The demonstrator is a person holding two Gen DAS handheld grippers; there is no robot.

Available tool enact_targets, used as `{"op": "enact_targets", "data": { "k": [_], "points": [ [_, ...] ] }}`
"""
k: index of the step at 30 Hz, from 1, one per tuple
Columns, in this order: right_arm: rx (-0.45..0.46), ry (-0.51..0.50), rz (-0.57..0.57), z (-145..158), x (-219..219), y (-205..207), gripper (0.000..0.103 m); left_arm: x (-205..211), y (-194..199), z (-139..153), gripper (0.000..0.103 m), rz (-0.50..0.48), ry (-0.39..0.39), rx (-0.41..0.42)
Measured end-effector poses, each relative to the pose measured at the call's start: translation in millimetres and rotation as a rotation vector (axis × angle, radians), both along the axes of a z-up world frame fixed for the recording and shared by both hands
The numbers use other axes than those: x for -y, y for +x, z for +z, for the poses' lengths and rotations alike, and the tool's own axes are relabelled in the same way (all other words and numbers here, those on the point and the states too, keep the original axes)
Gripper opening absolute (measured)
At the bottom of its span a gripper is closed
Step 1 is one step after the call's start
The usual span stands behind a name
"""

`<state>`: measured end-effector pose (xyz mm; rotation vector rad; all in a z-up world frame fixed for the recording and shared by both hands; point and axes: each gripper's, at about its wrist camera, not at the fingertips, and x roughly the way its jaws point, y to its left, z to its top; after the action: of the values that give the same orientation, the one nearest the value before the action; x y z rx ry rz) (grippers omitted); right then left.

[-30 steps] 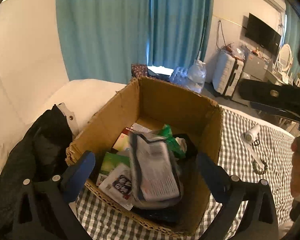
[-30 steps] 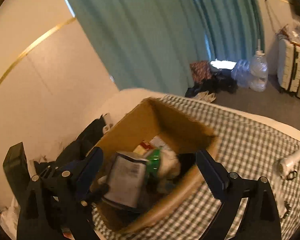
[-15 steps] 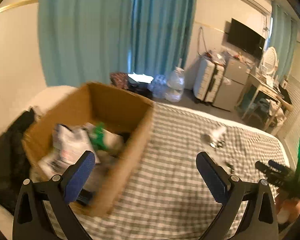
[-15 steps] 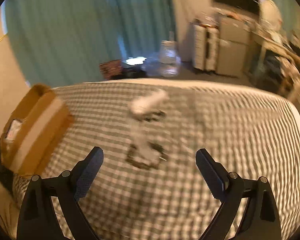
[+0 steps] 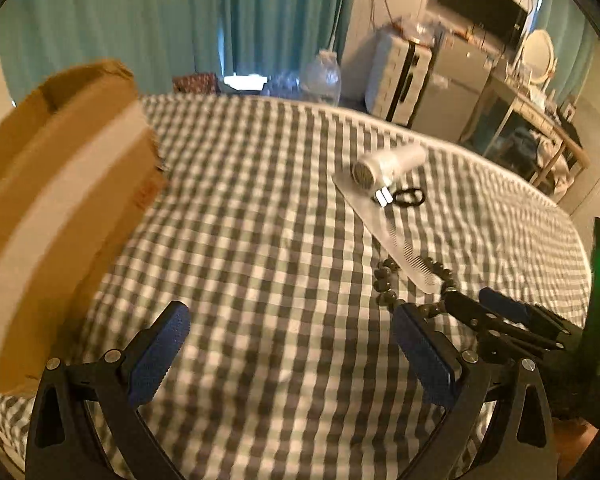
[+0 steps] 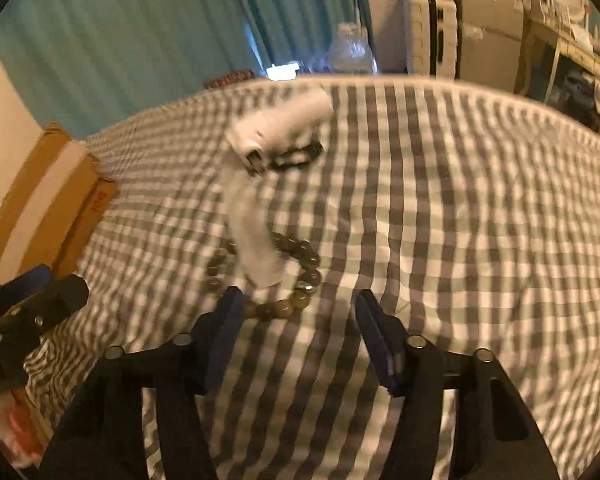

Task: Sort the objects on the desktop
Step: 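Grasp the clear plastic strip with the left tool while the right tool grasps the bead bracelet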

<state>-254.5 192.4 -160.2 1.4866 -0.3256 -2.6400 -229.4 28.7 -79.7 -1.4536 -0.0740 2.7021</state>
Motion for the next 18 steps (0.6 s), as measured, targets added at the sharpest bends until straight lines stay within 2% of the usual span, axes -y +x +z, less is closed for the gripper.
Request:
{"op": "enact_targets", "data": {
  "k": [1, 2, 3, 4, 6, 8, 11, 13, 16, 18],
  "points": [
    [0.048, -0.034, 0.004, -13.6, -1.1, -7.6, 0.034, -2.1, -5.3, -6.3, 0.103, -0.002, -0.001, 0.014],
    [0.055, -0.055, 0.011, -20.1, -2.8, -9.4, 0.033, -5.5, -11.3, -10.7, 0.103, -0.006, -0.003, 0.026],
    [0.034, -0.069, 0.022, -20.4, -4.8, -8.6, 0.028, -7.9, -14.7, -13.3, 0.103, -0.009, -0.008, 0.031],
    [0.039, -0.112, 0.044, -18.5, -9.7, -9.4, 0.018, -11.5, -19.3, -15.9, 0.103, -0.015, -0.016, 0.035],
    [0.044, -0.158, 0.029, -13.9, -21.3, -9.1, 0.010, -16.9, -26.7, -19.3, 0.103, -0.032, -0.025, 0.041],
    [0.029, -0.144, -0.025, -6.6, -38.8, -4.3, 0.010, -24.8, -34.6, -24.7, 0.103, -0.052, -0.032, 0.046],
    [0.019, -0.211, -0.059, -1.5, -63.8, 0.7, 0.010, -35.4, -40.6, -30.5, 0.103, -0.068, -0.026, 0.044],
    [-0.003, -0.167, -0.067, 2.9, -65.6, 6.0, 0.010, -41.4, -44.2, -35.3, 0.103, -0.074, -0.024, 0.048],
    [-0.007, -0.175, -0.118, 2.7, -75.0, 7.9, 0.009, -44.6, -48.1, -37.5, 0.103, -0.057, -0.025, 0.058],
    [-0.013, -0.158, -0.161, 6.5, -85.2, 9.4, 0.008, -46.7, -49.5, -39.0, 0.103, -0.050, 0.015, 0.071]
  ]
}}
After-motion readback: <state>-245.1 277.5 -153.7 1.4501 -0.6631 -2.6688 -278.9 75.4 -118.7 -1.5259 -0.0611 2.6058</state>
